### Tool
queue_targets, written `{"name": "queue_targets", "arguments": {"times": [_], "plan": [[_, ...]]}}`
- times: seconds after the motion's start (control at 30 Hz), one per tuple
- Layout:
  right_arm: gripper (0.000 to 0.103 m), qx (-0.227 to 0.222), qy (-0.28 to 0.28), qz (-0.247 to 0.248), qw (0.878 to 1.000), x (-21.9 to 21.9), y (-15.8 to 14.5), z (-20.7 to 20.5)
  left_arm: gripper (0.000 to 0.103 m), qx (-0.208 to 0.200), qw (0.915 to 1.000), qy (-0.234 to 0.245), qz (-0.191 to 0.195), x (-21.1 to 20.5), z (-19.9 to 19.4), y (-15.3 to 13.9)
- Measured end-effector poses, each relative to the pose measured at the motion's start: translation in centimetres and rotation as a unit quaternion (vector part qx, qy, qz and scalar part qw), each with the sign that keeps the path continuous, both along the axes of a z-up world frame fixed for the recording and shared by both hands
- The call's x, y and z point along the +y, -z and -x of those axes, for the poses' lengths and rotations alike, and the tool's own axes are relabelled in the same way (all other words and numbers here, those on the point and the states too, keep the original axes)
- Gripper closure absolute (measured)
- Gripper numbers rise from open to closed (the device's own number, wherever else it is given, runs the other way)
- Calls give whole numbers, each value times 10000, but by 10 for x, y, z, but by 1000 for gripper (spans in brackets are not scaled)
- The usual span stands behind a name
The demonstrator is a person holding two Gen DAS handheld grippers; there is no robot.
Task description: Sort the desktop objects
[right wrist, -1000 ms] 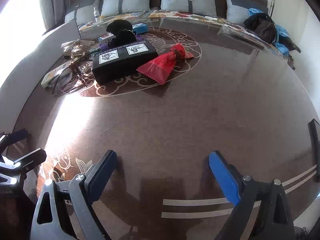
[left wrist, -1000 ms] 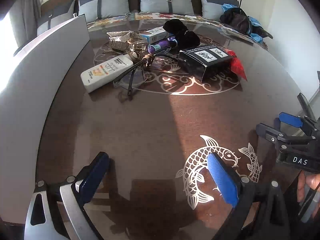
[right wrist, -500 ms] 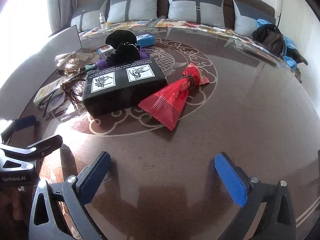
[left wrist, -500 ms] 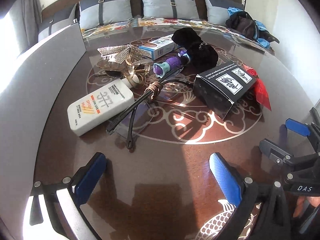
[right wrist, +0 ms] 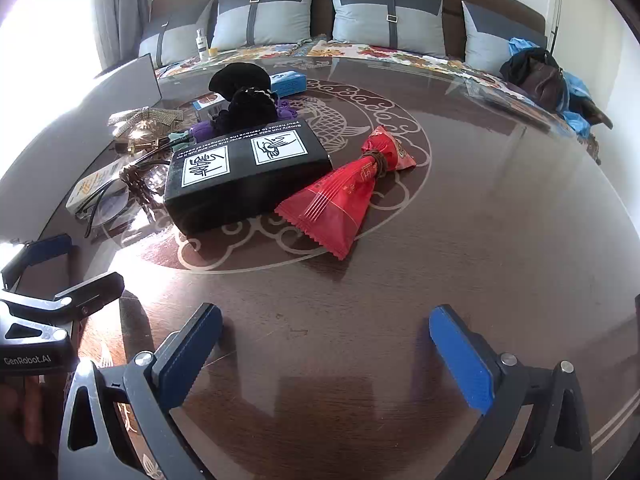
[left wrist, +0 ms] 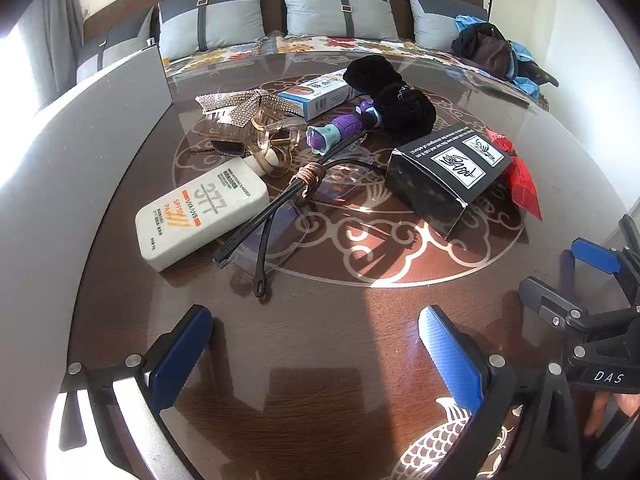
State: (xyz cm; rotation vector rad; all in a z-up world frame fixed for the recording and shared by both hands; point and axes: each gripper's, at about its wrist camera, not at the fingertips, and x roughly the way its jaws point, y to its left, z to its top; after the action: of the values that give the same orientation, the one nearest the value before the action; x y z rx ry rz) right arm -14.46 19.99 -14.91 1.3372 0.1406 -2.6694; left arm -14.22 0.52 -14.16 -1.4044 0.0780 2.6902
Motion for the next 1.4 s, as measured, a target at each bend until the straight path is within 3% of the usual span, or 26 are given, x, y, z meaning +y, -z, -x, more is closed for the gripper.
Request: {"name": "queue_targets", "arguments": {"times": [0.67,0.8,0.93,1.4], "plan": [[0,-1,0,1,10000,0,0,0,0,5,10000,-3,6,1,0,1],[0,-62,28,-16,10000,1,0,4,0,-5,10000,2,14,-1,20,1],[0,-111,169,-40,9998,-3,-1,26,0,58,9994,-331,-5,-2,43,1],[0,-113,107,-36,9999,-5,0,37,0,61,9994,-334,1,-3,43,1]]}}
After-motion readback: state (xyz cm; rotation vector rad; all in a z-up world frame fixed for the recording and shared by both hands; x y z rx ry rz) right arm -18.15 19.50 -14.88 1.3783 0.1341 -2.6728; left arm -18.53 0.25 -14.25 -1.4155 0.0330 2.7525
